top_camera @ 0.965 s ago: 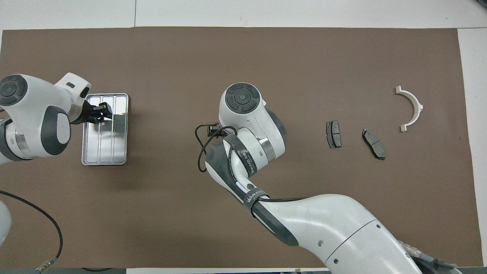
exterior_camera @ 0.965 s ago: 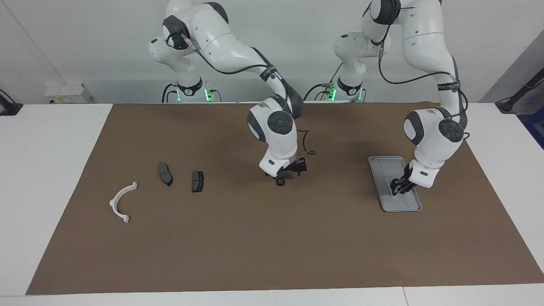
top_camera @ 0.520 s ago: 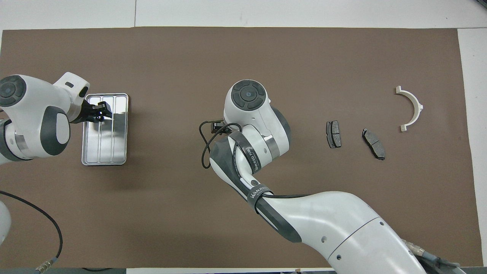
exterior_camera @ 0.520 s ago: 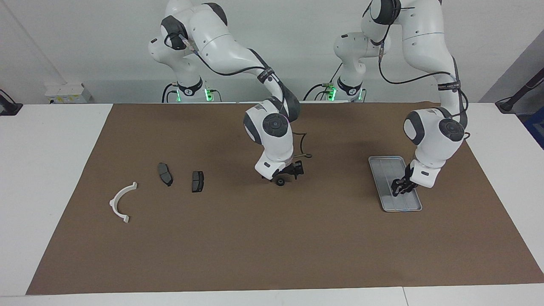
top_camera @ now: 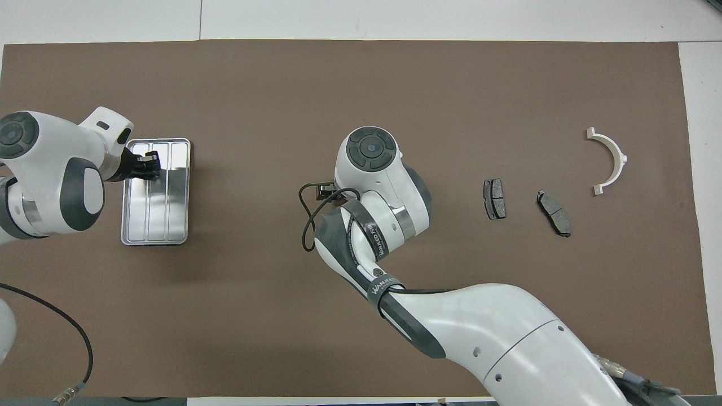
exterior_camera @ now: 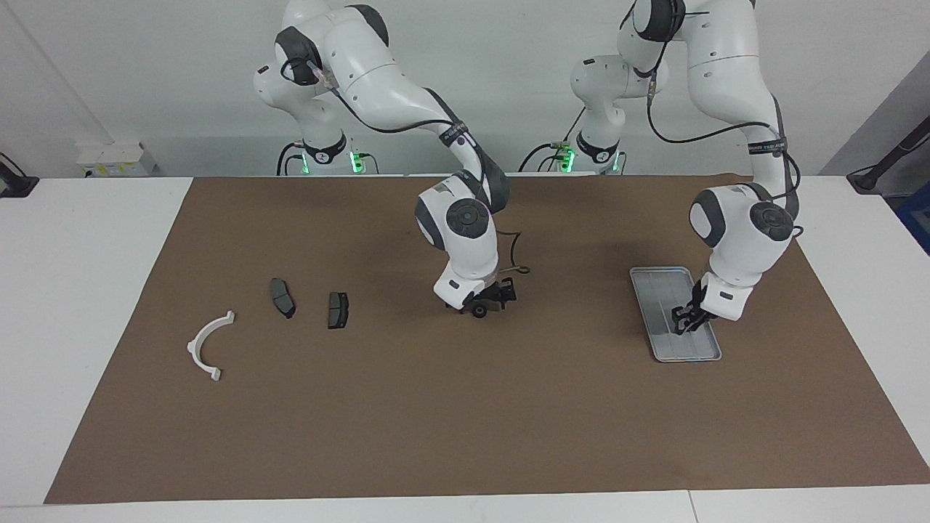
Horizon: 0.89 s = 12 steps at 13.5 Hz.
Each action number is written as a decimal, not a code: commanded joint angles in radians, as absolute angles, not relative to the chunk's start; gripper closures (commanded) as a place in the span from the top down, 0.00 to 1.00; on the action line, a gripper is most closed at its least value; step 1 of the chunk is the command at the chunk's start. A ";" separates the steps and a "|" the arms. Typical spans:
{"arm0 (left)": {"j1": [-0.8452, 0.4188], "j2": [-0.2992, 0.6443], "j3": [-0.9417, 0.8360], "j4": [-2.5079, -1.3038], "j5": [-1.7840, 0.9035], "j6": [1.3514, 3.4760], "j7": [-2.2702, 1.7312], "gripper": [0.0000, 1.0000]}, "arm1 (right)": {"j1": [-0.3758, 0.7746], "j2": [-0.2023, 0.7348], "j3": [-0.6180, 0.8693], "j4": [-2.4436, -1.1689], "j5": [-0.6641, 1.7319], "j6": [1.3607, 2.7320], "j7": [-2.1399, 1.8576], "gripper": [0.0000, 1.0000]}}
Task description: Place bearing gear from tray to pile
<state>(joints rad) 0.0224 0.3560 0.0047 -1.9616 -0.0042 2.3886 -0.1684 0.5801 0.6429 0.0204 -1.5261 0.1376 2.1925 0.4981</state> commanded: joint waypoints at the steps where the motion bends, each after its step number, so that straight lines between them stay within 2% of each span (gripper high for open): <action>1: 0.018 0.348 0.009 -1.999 0.006 2.415 -0.178 0.05 | 0.574 0.615 0.028 -1.577 0.161 2.233 0.469 0.73; 2: 0.017 0.348 0.009 -1.999 0.006 2.414 -0.181 0.00 | 0.574 0.615 0.028 -1.577 0.161 2.233 0.469 0.60; 4: 0.015 0.350 0.011 -1.984 0.005 2.398 -0.187 0.00 | 0.572 0.615 0.028 -1.574 0.161 2.229 0.471 0.33; 6: 0.003 0.351 0.009 -1.944 0.005 2.350 -0.245 0.00 | 0.572 0.615 0.028 -1.571 0.161 2.227 0.472 0.11; 8: -0.029 0.351 0.009 -1.895 0.005 2.289 -0.349 0.00 | 0.572 0.615 0.028 -1.569 0.163 2.227 0.472 0.00; 12: -0.102 0.331 0.006 -1.870 0.005 2.223 -0.564 0.00 | 0.568 0.615 0.025 -1.540 0.160 2.198 0.472 0.00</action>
<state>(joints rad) -0.0588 0.3488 -0.0034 -1.8788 -0.0043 2.2688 -0.4616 0.5813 0.6248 0.0196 -1.5433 0.1381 2.2044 0.4982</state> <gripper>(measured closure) 0.762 0.643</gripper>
